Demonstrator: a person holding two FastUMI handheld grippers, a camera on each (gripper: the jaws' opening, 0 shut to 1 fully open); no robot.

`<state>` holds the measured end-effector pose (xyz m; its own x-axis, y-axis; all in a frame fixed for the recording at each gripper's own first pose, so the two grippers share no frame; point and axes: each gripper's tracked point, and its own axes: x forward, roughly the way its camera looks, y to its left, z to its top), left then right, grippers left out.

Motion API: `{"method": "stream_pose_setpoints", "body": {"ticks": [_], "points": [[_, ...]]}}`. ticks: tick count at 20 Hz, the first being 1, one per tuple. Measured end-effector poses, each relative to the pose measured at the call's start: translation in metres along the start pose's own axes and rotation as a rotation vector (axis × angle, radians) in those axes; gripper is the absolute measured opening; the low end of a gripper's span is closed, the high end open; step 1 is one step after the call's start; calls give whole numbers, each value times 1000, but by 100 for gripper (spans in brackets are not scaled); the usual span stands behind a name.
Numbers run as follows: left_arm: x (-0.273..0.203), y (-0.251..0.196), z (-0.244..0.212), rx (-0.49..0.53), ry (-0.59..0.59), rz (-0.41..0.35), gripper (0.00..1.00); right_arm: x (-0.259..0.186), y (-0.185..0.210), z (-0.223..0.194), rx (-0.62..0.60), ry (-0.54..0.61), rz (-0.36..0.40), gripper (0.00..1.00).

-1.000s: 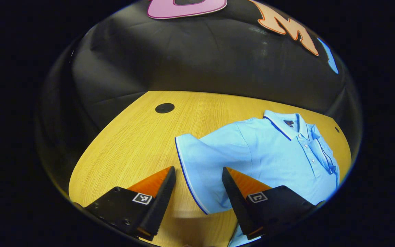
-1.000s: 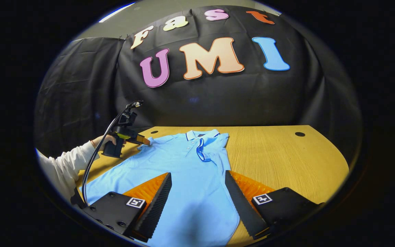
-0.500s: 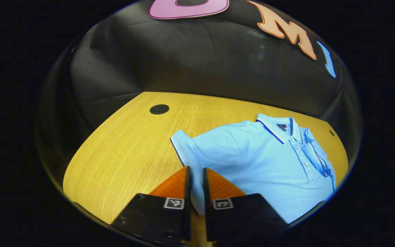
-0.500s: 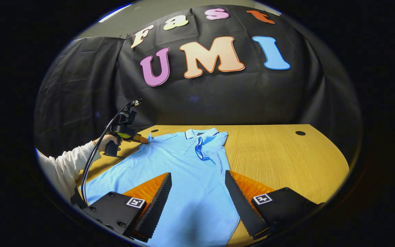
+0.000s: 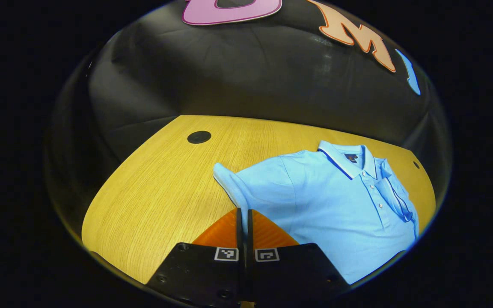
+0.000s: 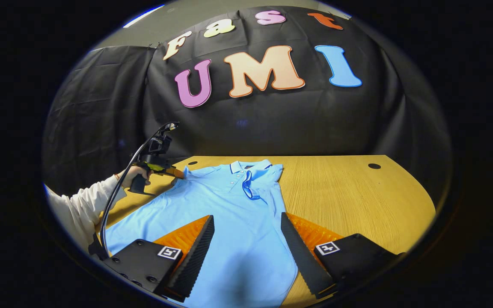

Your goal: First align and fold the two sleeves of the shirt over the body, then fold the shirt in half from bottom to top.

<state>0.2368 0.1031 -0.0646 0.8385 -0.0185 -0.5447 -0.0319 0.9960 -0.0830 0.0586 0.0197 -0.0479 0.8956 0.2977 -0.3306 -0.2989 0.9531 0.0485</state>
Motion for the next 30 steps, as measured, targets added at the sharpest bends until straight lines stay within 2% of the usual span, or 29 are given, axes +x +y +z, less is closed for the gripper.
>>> {"method": "stream_pose_setpoints", "body": {"ticks": [4,9,13,17,22,26,30], "points": [[-12,-24,28,55,-44,-20,0,0,1,-1,1,4,8,98],[-25,-87,43,127,-80,-120,0,0,2,-1,1,9,13,98],[-24,-143,28,190,-62,-210,0,-1,0,-1,1,7,14,98],[-15,-182,9,255,-34,-245,0,0,0,-2,4,12,16,98],[-6,-204,-5,307,-17,-263,3,0,1,-3,1,17,18,98],[-17,-205,-8,318,-14,-272,18,1,1,-3,6,18,19,98],[-52,-192,-11,295,-23,-270,100,1,2,-6,9,27,18,98]]}}
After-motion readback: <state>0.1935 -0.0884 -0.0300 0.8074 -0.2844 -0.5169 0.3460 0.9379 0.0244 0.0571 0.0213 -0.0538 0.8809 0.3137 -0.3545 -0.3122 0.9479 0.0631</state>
